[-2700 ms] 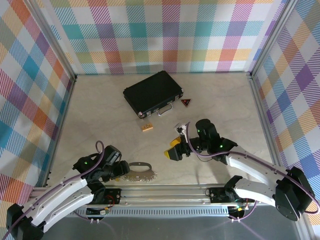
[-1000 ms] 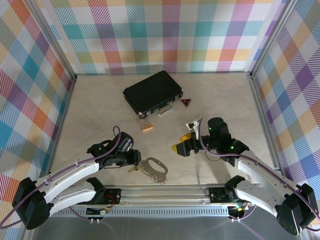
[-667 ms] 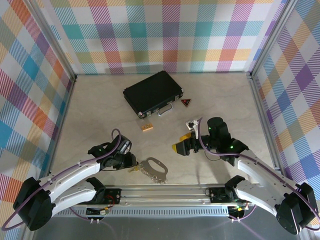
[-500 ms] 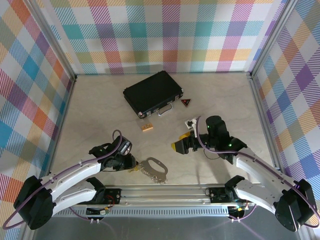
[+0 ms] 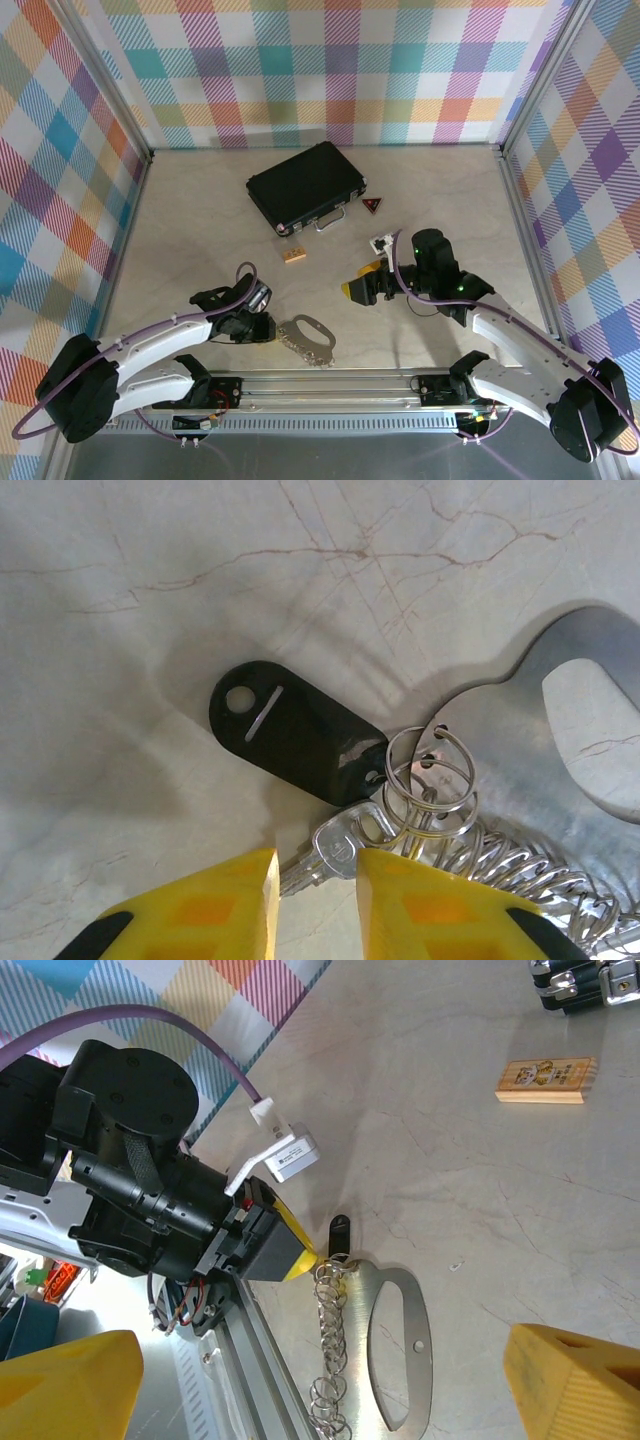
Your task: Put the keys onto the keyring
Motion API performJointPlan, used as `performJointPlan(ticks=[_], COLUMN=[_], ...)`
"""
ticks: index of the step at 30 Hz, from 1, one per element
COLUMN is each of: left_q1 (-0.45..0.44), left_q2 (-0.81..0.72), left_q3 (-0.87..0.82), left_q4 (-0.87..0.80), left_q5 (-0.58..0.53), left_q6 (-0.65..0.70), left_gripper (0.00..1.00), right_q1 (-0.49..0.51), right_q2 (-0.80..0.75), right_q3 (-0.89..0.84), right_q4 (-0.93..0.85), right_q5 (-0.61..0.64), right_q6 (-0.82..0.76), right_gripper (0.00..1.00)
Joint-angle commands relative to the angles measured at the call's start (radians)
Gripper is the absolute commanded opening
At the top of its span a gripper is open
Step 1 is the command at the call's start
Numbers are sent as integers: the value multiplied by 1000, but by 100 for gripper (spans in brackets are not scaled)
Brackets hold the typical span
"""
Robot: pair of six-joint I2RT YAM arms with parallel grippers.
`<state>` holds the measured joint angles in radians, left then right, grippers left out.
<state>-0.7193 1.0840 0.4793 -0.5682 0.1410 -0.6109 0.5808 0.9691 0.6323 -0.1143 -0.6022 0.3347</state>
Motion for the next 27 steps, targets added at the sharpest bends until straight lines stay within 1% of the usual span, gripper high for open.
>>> performJointPlan(ticks=[1,3,6,14,22,27], left_q1=[-12,-13,-15,-17,-40,-46], left_q2=[6,10,25,54,73,82], left_q3=[14,19,28,45,94,98], left_q4=[21,20,16,19,-37,-36], left_q5=[10,7,5,-20,-65,-77], left_q6=[23,30,41,60,98,103], left_gripper=[30,34,35,32,32,32], right_q1=[-8,-8,-9,-9,-9,-9], right_q2=[-19,-17,-16,-23,-34,-49], right_q3=[27,24,20,20,6,1], right_q4=[-16,-16,-8,-17,-9,0], right_q5=[2,2,4,7,12,4], right_q6=[-20,-21,-20,-25,-21,-17], right_gripper=[92,93,93,93,93,93])
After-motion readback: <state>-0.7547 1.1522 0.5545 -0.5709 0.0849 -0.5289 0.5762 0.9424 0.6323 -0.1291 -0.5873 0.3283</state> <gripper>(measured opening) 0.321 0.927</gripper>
